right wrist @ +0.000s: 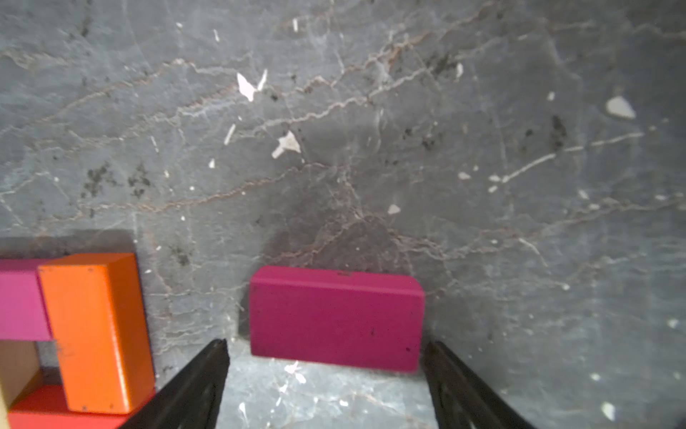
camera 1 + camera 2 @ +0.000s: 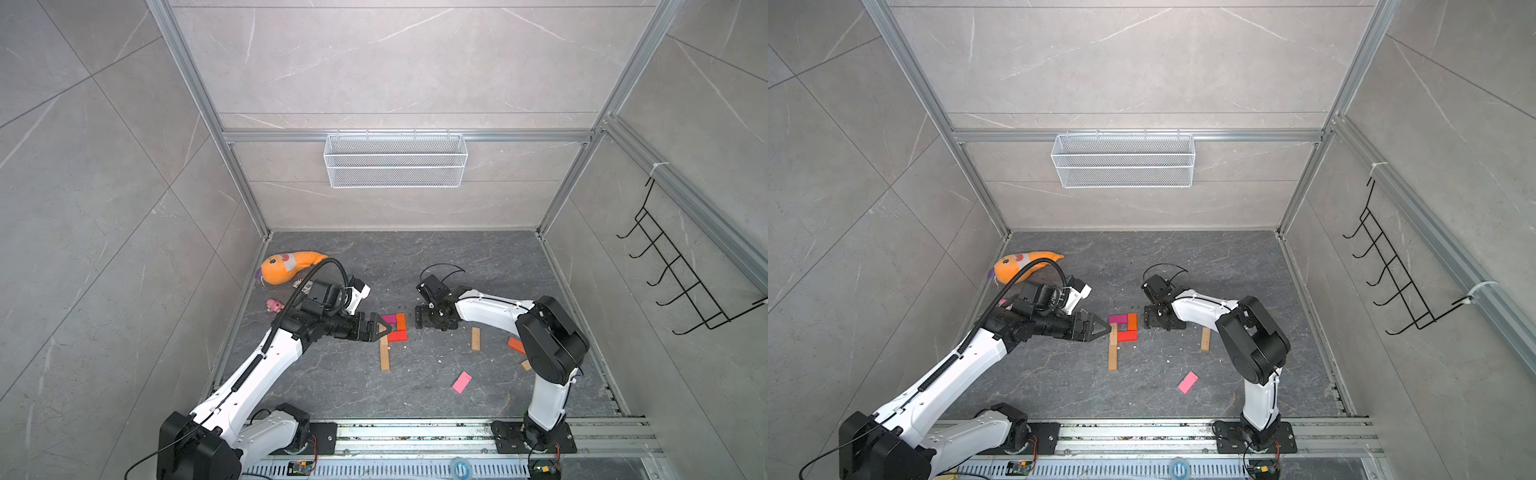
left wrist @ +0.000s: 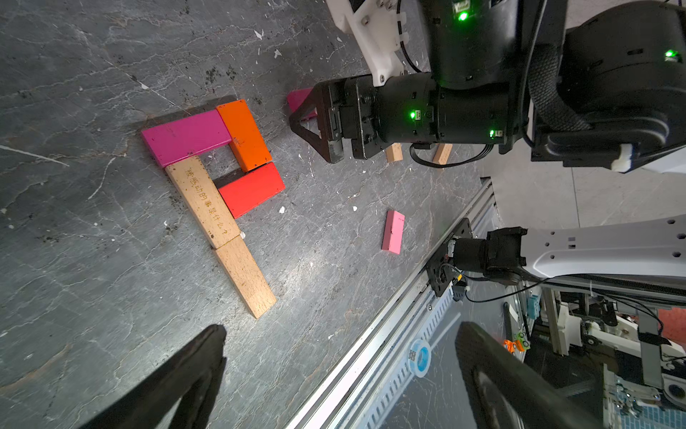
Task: Assemble the letter p with building blocks
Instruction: Place the building block at the center of the board, then adjust the building block at the center of the board.
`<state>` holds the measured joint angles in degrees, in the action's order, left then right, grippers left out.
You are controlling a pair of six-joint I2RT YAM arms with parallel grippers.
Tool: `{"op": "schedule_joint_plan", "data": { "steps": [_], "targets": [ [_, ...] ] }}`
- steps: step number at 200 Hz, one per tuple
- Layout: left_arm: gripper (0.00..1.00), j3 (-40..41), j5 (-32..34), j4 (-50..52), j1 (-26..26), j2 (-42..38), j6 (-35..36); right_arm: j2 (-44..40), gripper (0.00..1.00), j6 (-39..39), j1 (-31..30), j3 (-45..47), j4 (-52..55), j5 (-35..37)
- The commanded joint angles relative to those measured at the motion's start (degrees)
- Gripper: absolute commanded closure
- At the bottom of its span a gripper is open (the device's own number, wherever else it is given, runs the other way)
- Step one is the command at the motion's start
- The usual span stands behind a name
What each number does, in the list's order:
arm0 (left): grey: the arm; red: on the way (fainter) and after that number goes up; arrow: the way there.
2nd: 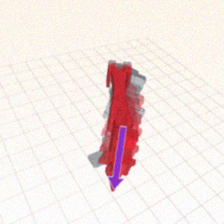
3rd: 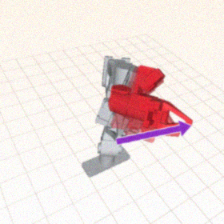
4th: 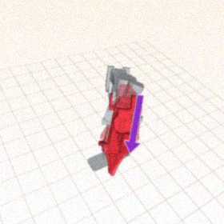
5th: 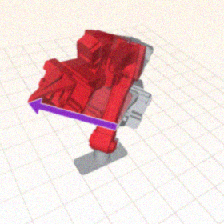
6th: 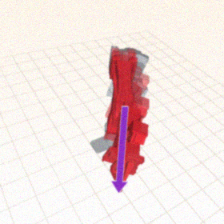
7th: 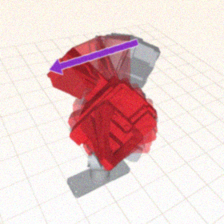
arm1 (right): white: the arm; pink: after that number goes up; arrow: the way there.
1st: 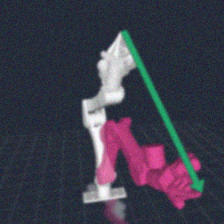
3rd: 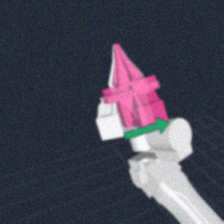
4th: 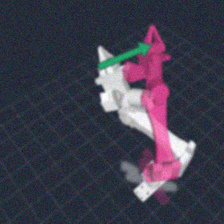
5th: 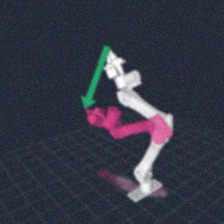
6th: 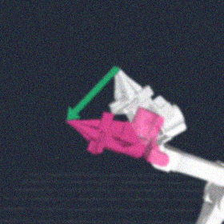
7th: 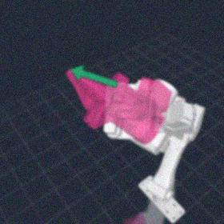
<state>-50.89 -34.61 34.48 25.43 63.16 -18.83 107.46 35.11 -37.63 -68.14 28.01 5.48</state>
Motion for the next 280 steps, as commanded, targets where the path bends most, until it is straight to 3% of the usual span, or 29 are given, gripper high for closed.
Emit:
{"op": "schedule_joint_plan", "data": {
  "steps": [1,82,116,146,178,225,280],
  "targets": [
    [0.0,-0.5,-0.11,0.25,-0.12,0.14,1.43,-4.11,0.14,-0.34,1.03,-1.04,3.07,1.99],
    [0.0,-0.3,-0.03,0.11,-0.12,0.33,1.27,-18.66,0.13,-0.65,9.25,5.65,5.73,2.97],
    [0.0,-0.21,0.0,-0.03,-0.12,0.45,1.16,-26.15,0.1,4.86,16.79,13.23,7.56,3.61],
    [0.0,-0.17,-0.02,-0.03,-0.1,0.59,1.13,-32.98,0.0,9.06,23.36,19.97,8.42,4.15],
    [0.0,-0.18,-0.04,-0.05,-0.05,0.25,1.12,-38.09,0.0,10.22,34.93,25.39,7.98,2.07],
    [0.0,-0.16,-0.09,-0.11,-0.03,-0.51,1.12,-38.56,0.0,10.67,47.2,29.37,4.22,0.58],
    [0.0,-0.17,-0.2,-0.11,-0.01,-0.71,0.99,-34.12,0.0,8.19,53.77,31.25,-2.39,-6.1]
  ]
}}
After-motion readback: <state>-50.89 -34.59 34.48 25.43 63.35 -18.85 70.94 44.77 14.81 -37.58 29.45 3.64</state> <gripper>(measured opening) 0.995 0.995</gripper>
